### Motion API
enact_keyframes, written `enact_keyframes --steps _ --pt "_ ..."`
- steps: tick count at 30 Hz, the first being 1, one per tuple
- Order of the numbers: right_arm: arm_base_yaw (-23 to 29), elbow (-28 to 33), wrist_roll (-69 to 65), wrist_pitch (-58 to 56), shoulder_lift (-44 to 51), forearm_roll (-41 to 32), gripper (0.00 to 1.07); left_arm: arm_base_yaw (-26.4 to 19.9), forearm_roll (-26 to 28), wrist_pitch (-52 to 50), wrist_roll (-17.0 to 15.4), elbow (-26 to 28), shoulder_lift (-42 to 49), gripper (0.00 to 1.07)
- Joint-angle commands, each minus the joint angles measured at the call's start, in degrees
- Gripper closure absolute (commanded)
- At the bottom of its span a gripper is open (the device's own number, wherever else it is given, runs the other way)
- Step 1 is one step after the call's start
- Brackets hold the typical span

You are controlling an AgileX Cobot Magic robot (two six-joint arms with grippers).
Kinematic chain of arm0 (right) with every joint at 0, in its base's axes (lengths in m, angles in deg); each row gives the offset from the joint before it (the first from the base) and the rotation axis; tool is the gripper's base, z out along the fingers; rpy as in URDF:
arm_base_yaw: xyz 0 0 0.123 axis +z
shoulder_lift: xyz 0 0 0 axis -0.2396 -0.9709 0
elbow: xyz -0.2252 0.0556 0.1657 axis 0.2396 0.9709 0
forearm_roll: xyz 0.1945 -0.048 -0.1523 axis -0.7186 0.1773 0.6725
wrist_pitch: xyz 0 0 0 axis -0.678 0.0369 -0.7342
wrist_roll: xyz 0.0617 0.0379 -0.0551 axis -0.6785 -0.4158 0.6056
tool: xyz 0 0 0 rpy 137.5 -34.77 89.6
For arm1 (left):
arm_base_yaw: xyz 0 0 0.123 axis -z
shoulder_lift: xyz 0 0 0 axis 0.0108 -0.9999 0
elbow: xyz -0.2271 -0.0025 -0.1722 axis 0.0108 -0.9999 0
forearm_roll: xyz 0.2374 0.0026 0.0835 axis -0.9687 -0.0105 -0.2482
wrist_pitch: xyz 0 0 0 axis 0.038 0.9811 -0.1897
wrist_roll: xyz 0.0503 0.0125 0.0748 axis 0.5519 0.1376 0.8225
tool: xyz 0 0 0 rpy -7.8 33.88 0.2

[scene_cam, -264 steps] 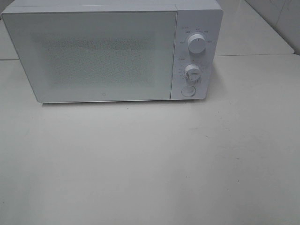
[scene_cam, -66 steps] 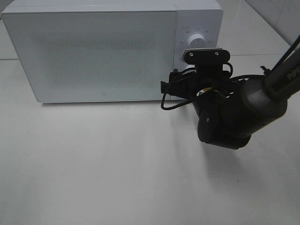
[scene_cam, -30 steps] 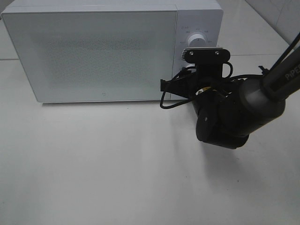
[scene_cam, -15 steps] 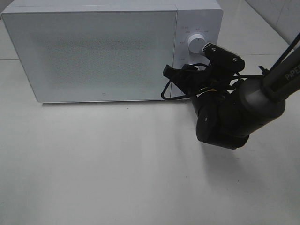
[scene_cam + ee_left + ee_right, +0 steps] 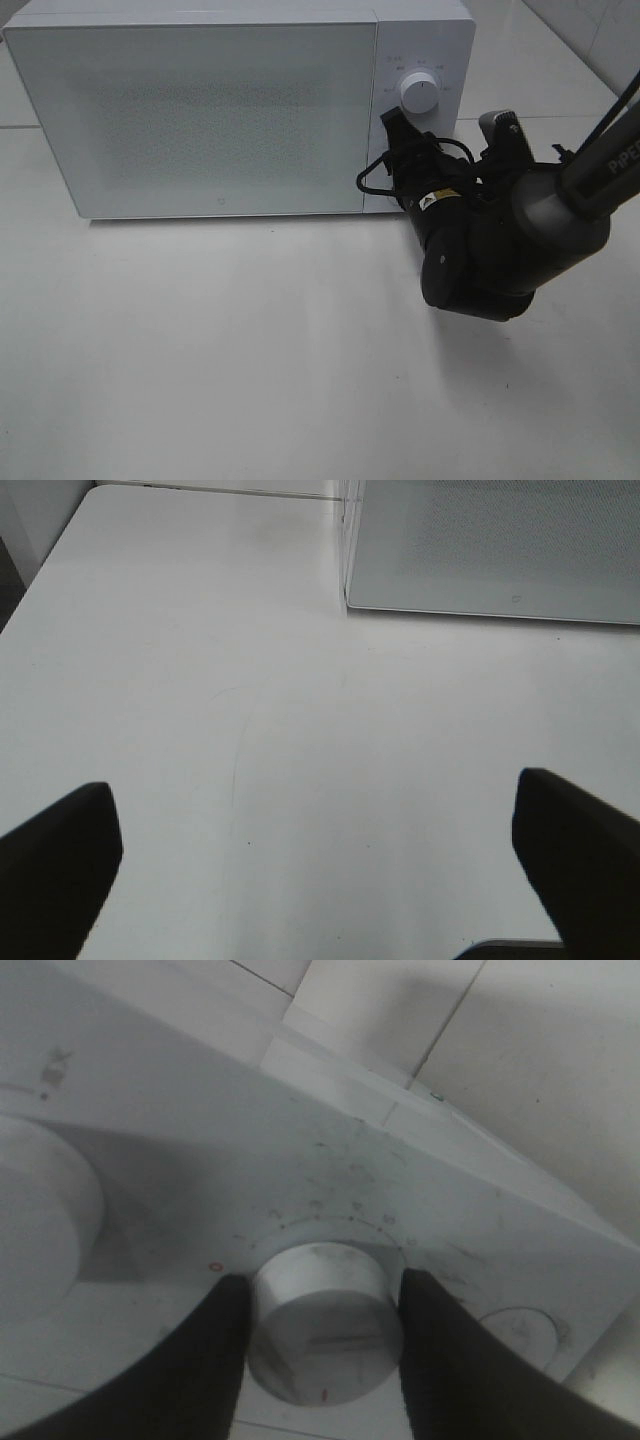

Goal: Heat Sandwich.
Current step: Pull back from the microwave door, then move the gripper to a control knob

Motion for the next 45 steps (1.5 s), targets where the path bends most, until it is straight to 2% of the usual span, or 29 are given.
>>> enact_keyframes --steps 1,10,21,32,35,38,39,42,45 --pt "0.1 -1.5 -10.1 4.5 0.5 4.9 0.91 0.1 0.0 -0.3 -0.1 -0.1 1.0 0.07" --pt "0.1 -1.5 -27.6 4.5 0.5 4.9 0.90 0.1 0.0 -0.3 -0.1 -0.1 1.0 0.07" --pt "0.1 -1.5 -25.0 4.5 0.5 4.9 0.89 0.1 0.0 -0.3 -0.1 -0.1 1.0 0.07" --pt "0.1 -1.5 -24.5 4.5 0.5 4.2 0.83 0.1 0.0 -0.3 -0.1 -0.1 1.0 0.07" --pt "0.1 -1.5 -24.5 4.5 0.5 2.9 0.78 0.1 0.0 -0.3 -0.1 -0.1 1.0 0.07" --pt "0.1 -0.9 -24.6 4.6 0.6 1.6 0.65 0.1 0.0 -0.3 -0.1 -0.1 1.0 0.07" --pt "0.1 -0.9 -24.6 4.6 0.6 1.6 0.65 0.1 0.0 -0.3 -0.1 -0.1 1.0 0.07" --pt "0.1 -0.6 -24.5 4.4 0.6 1.3 0.52 0.1 0.0 -0.3 -0.1 -0.1 1.0 0.07" --pt "0.1 -0.6 -24.5 4.4 0.6 1.4 0.46 0.1 0.0 -0.3 -0.1 -0.1 1.0 0.07"
